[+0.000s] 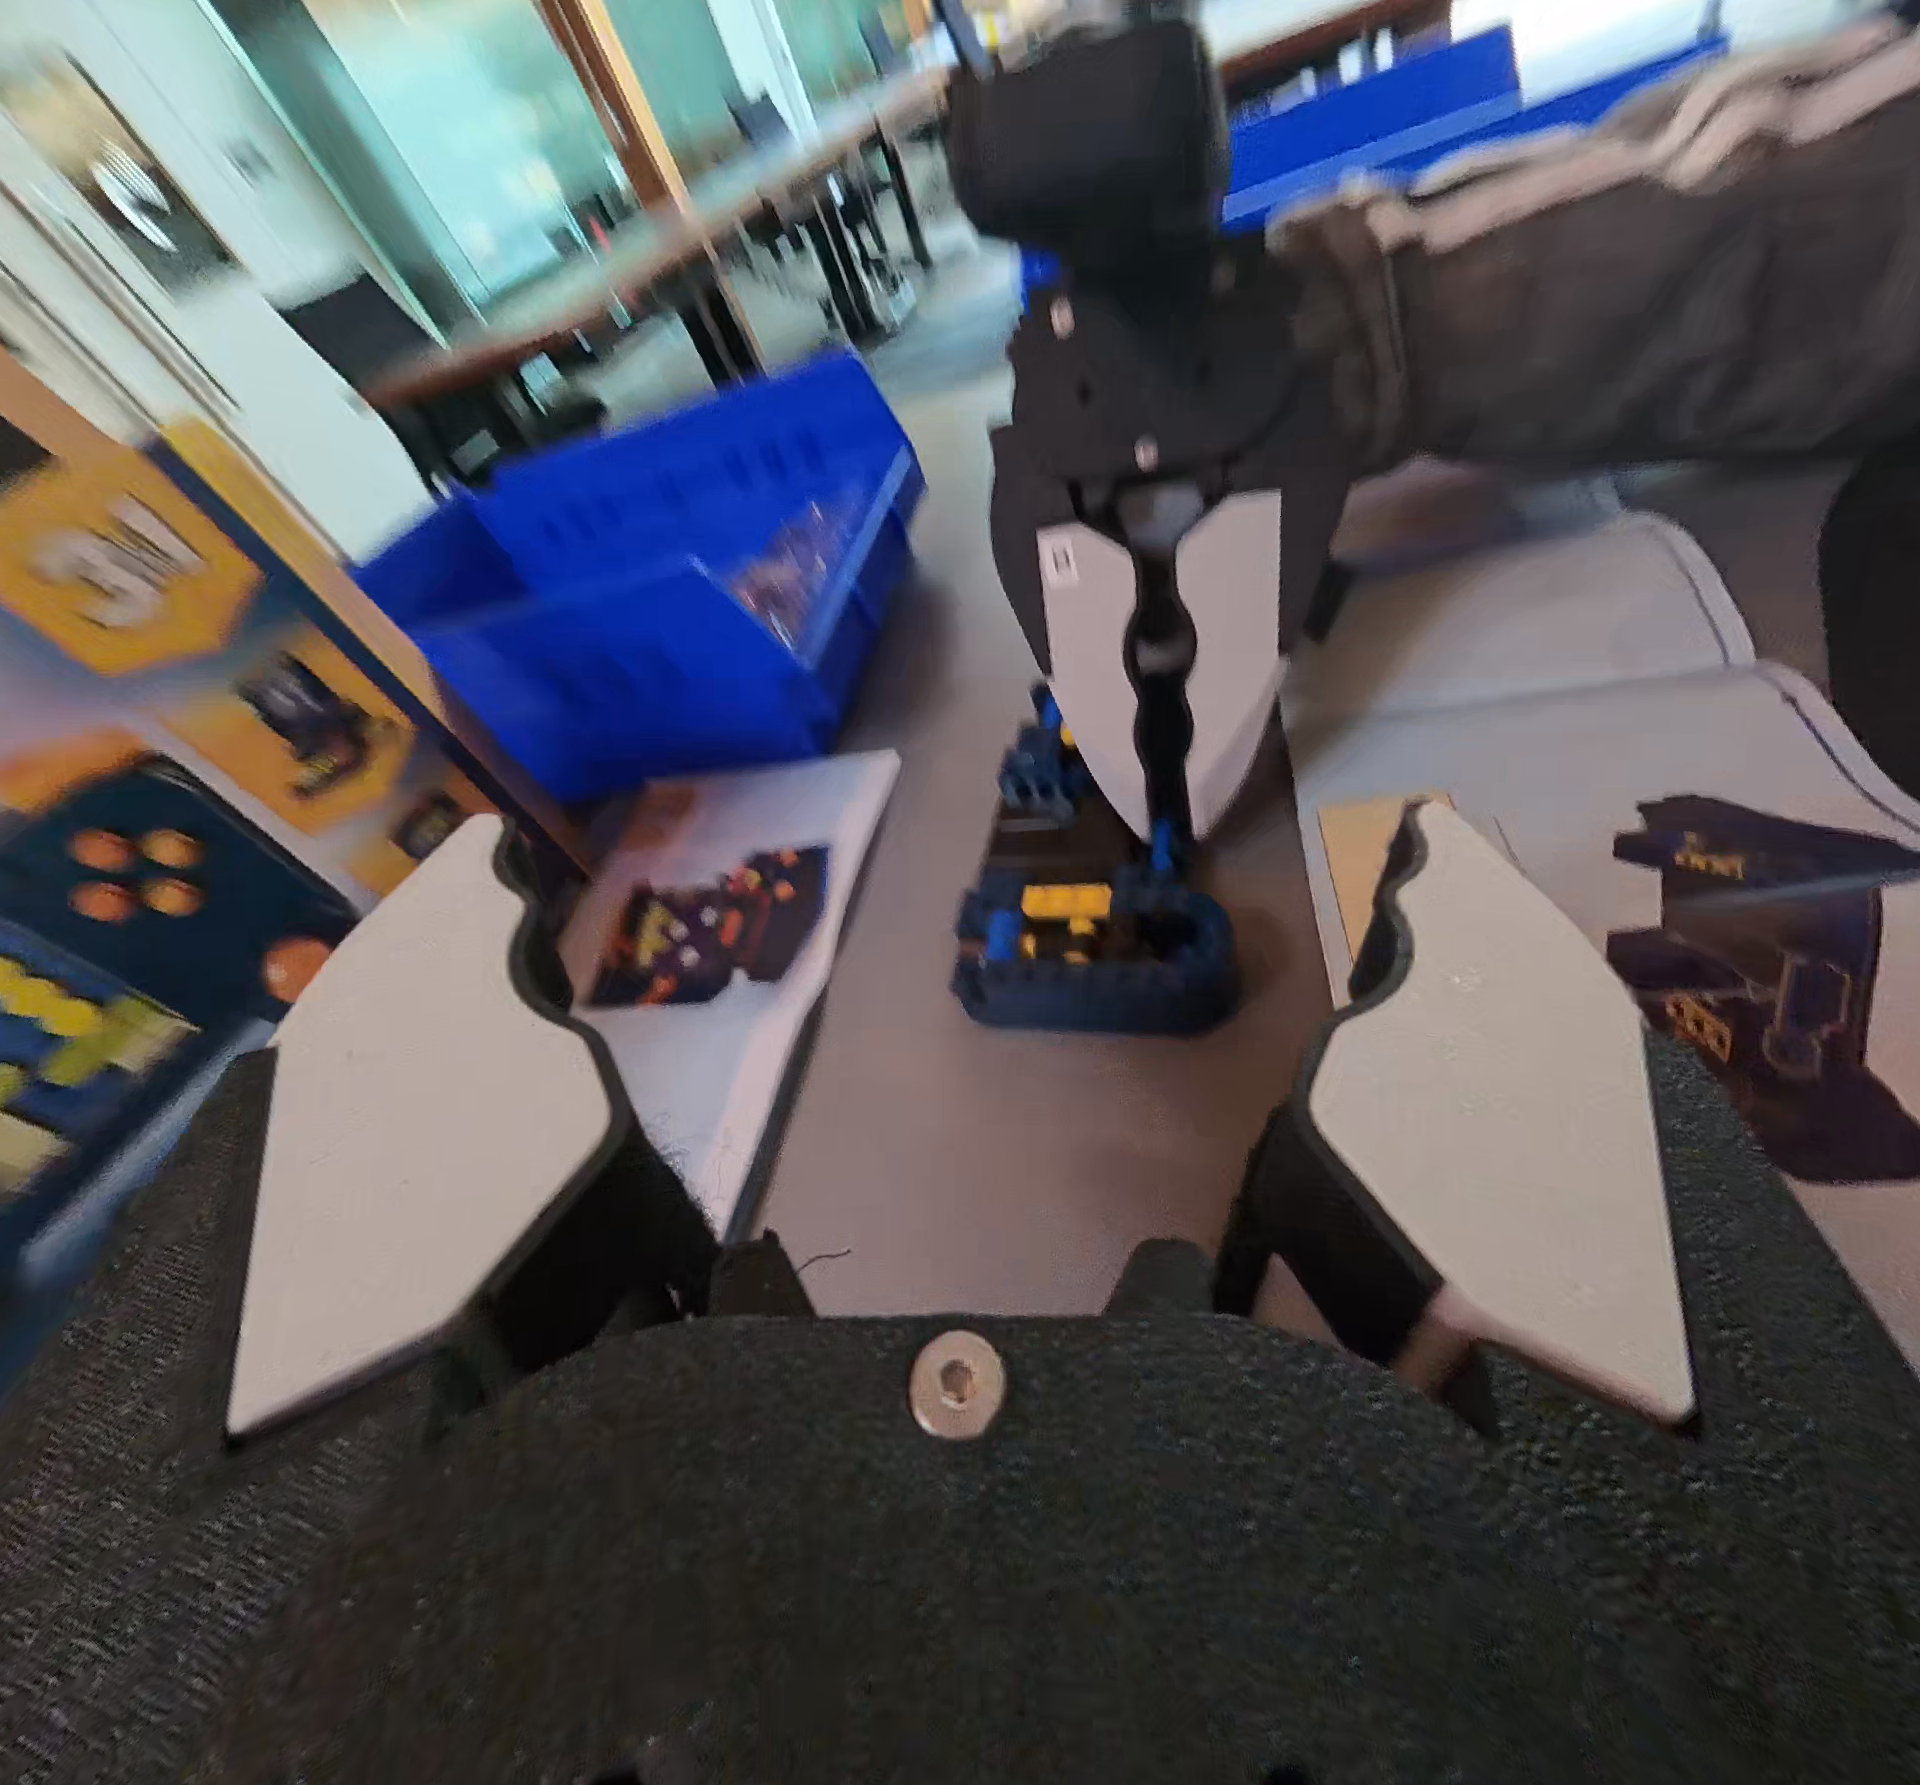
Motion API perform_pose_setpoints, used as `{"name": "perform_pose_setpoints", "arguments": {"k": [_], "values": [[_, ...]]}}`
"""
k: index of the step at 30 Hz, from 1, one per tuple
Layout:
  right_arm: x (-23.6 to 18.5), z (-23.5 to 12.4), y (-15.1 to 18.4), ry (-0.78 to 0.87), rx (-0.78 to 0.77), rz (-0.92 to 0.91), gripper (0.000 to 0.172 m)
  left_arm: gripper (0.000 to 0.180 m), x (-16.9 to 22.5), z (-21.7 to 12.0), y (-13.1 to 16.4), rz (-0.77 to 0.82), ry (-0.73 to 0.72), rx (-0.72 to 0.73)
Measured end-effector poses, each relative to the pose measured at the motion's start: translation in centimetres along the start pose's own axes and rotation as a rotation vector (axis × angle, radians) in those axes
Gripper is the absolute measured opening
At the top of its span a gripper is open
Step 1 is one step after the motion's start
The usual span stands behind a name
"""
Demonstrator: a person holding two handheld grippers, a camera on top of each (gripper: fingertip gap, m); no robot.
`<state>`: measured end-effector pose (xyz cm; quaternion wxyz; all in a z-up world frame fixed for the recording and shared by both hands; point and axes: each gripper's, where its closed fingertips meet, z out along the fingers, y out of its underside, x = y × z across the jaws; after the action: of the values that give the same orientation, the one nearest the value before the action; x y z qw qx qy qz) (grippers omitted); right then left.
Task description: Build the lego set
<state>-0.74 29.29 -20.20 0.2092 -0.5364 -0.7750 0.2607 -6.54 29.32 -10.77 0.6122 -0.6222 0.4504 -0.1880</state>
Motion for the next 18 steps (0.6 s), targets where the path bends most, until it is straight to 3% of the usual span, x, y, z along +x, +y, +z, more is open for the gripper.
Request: {"name": "perform_pose_setpoints", "arguments": {"k": [3, 4, 6, 8, 11, 15, 18], "values": [[-0.3, -0.1, 0.1, -0.019, 0.003, -0.010, 0.008, 0.146, -0.5, -1.1, -1.9, -0.035, -0.031, 0.129], [-0.4, -0.1, 0.1, -0.025, 0.004, -0.014, 0.008, 0.137, -0.3, -1.2, -1.9, -0.053, -0.010, 0.137], [-0.7, -0.1, 0.1, -0.041, 0.006, -0.023, 0.008, 0.085, 0.8, -1.4, -1.3, -0.051, 0.074, 0.116], [-1.0, -0.1, 0.1, -0.062, 0.014, -0.038, 0.008, 0.049, 0.9, -1.2, -0.4, -0.027, 0.076, 0.054], [-1.4, 0.0, -0.1, -0.082, 0.031, -0.047, 0.008, 0.012, 2.0, -0.9, 1.2, 0.032, 0.130, -0.047], [-1.6, 0.2, -0.3, -0.095, 0.043, -0.052, 0.008, 0.005, 3.7, -0.1, 2.6, 0.036, 0.224, -0.110], [-1.4, 0.2, -0.4, -0.087, 0.046, -0.045, 0.012, 0.008, 2.9, 0.1, 3.4, 0.022, 0.170, -0.136]]}}
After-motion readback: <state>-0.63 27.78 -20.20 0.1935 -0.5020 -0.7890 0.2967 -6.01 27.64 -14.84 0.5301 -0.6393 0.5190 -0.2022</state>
